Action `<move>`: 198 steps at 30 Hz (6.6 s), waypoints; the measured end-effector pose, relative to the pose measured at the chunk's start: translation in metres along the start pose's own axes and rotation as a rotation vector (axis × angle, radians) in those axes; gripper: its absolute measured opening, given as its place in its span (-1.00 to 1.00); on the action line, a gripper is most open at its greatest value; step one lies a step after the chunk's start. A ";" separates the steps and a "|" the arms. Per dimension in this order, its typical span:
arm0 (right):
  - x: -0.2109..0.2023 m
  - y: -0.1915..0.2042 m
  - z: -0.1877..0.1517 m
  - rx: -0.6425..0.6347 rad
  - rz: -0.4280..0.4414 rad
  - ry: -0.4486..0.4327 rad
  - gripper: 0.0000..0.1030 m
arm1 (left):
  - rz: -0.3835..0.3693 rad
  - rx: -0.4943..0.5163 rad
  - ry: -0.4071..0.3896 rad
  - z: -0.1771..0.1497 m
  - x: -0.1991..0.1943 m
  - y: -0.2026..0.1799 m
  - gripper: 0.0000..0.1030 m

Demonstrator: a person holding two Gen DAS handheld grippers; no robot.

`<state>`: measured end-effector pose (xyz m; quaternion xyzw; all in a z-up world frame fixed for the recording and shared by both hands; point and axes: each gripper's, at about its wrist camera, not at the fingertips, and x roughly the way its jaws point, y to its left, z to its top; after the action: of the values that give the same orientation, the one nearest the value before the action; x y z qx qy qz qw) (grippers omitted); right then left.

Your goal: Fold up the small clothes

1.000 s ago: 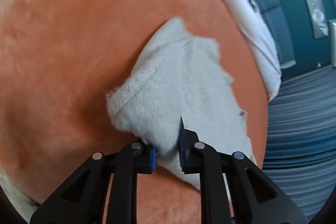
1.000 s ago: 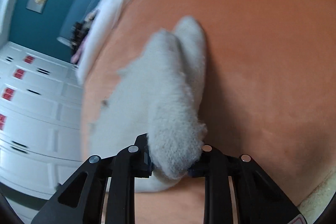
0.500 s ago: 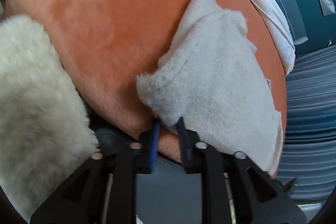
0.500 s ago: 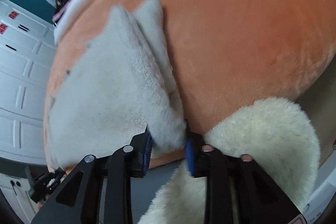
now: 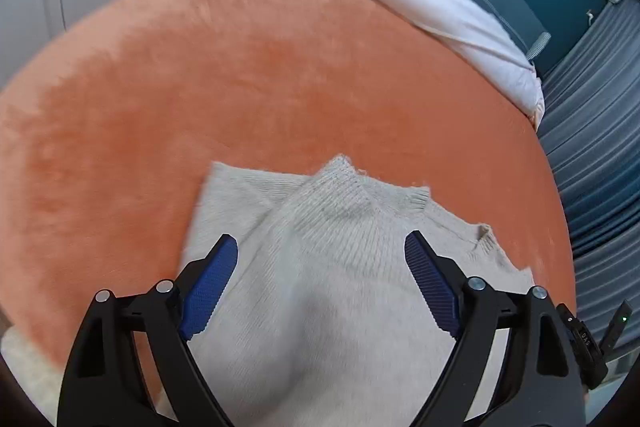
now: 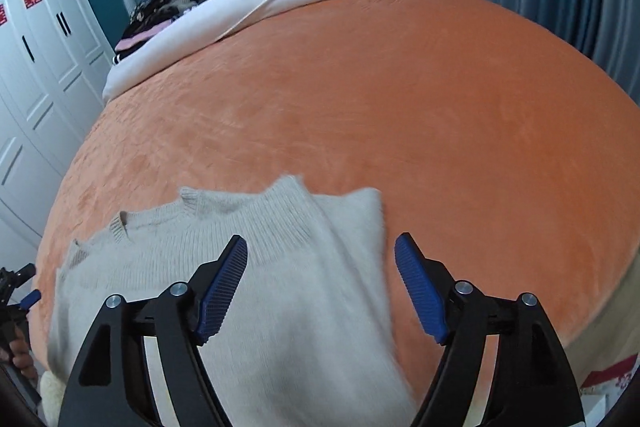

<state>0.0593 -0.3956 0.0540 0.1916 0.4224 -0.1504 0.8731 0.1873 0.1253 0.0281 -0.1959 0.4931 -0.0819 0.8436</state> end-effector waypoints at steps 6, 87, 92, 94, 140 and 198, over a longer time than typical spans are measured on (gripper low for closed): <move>0.059 0.017 -0.001 -0.040 -0.005 0.125 0.12 | 0.048 -0.004 0.047 0.002 0.045 0.004 -0.22; -0.001 -0.066 -0.076 0.142 -0.075 0.175 -0.82 | 0.157 -0.027 -0.049 -0.086 -0.029 0.074 -0.24; -0.044 -0.055 -0.079 0.084 -0.095 0.054 -0.65 | 0.117 -0.036 -0.080 -0.085 -0.048 0.064 -0.28; -0.058 -0.051 -0.078 0.072 -0.062 0.032 -0.62 | 0.099 -0.012 -0.104 -0.079 -0.055 0.052 -0.28; -0.028 0.123 -0.058 -0.230 0.118 0.111 -0.36 | 0.158 -0.050 -0.064 -0.046 -0.038 0.042 0.43; -0.084 0.000 -0.114 0.157 0.378 0.066 0.59 | -0.132 0.368 0.040 -0.161 -0.073 -0.128 0.45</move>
<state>-0.0684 -0.3342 0.0559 0.3396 0.3943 -0.0100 0.8539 0.0184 -0.0071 0.0687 -0.0685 0.4726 -0.2300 0.8480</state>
